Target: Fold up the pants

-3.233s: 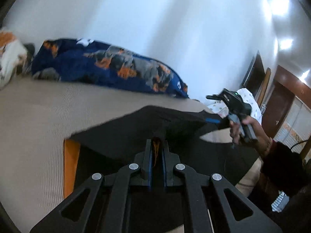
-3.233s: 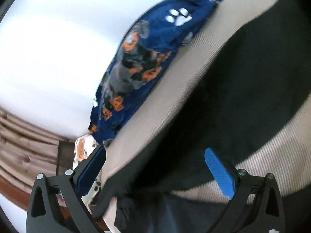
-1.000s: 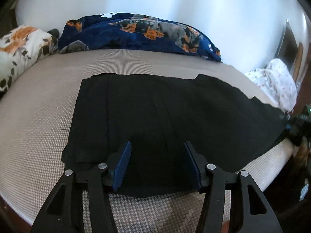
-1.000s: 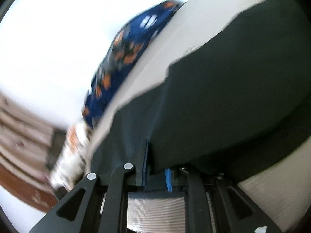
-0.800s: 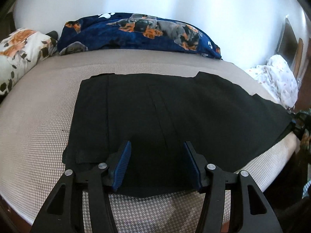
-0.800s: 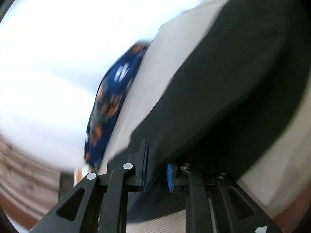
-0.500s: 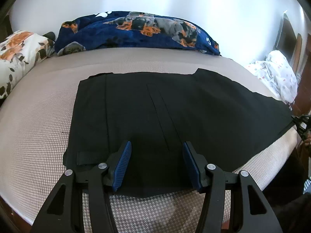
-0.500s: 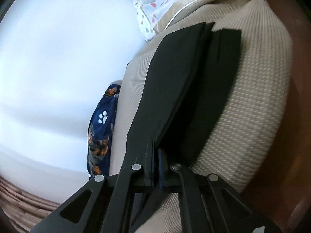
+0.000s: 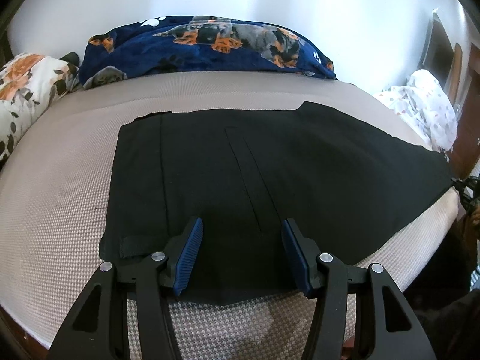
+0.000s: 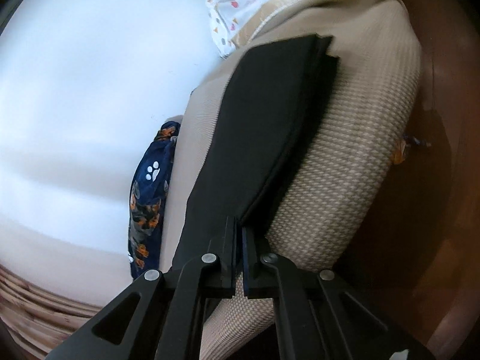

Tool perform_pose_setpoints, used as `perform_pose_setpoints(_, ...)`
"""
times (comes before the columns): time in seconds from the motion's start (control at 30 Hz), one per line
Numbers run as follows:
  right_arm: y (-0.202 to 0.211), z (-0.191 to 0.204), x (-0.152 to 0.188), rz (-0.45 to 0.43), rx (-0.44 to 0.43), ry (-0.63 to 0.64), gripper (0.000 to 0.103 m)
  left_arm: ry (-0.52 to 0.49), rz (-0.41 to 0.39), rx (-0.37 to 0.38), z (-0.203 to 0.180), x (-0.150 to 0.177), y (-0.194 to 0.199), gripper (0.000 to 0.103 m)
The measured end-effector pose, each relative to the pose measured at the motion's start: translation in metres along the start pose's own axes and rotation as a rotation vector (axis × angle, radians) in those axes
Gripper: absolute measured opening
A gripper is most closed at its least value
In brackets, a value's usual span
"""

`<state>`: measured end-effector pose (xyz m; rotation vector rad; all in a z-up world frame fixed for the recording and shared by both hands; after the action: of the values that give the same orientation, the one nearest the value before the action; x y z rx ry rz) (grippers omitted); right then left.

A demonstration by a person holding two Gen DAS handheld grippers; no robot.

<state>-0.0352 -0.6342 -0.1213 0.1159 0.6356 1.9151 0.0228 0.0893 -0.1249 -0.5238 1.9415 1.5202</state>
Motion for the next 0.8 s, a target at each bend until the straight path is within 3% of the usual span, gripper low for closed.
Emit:
perform_pose_setpoints(0.1,0.008,-0.003,-0.001,-0.015,-0.028,-0.015,0.005,-0.006,-0.002,0.003,0.000,0.001,0.000,0.056)
perform_pose_setpoints(0.27,0.052,-0.027,-0.024,-0.181,-0.011,-0.066,0.010,-0.006,-0.005,0.002,-0.002,0.001,0.000,0.056)
perform_pose_setpoints(0.47,0.053,-0.042,-0.048,-0.220,-0.001,-0.096,0.010,0.038,-0.029,0.021,0.002,0.001,0.002,0.056)
perform_pose_setpoints(0.6,0.038,-0.039,-0.058,-0.199,0.013,-0.096,0.013,0.127,-0.098,0.050,0.015,-0.004,0.021,0.056)
perform_pose_setpoints(0.7,0.033,-0.030,-0.060,-0.173,0.002,-0.126,0.024,0.231,-0.150,0.080,0.036,-0.008,0.043,0.058)
perform_pose_setpoints(0.8,0.037,-0.023,-0.056,-0.190,0.015,-0.107,0.031,0.331,-0.129,0.090,0.064,-0.004,0.060,0.061)
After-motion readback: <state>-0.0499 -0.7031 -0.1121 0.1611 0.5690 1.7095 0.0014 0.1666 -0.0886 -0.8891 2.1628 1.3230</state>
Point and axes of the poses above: each gripper's, at about its wrist camera, not at the fingertips, and y roughly against the way its jaws point, z to its left, x to its underside, the point moved 3 cm from there along -y, roughly the way its jaws point, and after that the axes turned 1 degree about y, right-handed, at the moved point
